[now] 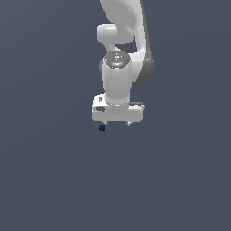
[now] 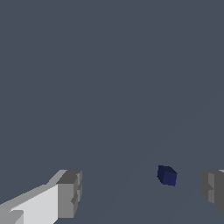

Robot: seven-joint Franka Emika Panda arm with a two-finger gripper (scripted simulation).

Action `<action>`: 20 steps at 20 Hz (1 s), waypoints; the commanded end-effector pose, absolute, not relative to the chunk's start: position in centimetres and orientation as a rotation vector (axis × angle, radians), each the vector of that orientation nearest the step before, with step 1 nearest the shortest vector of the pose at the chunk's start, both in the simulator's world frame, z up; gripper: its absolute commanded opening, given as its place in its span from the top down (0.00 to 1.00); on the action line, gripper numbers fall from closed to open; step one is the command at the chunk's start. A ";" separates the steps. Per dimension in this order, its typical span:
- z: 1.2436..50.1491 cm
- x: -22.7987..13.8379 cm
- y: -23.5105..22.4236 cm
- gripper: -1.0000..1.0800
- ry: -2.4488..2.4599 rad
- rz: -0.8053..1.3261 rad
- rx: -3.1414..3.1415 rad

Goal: Pick up the object and move it to a goal position.

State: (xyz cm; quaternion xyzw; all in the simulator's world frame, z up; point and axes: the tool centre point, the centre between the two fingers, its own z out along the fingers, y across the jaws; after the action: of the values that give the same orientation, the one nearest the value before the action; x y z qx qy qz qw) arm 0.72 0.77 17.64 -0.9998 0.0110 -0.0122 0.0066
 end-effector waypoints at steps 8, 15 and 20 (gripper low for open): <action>18.8 1.0 -1.0 0.04 0.059 -0.072 -3.148; 18.9 1.0 -1.4 0.04 0.065 -0.077 -3.151; 17.2 0.3 -2.3 0.04 0.091 -0.067 -3.148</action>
State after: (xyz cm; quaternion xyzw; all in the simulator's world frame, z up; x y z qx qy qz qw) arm 0.57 -1.92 17.82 -0.9994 0.0258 -0.0230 -0.0046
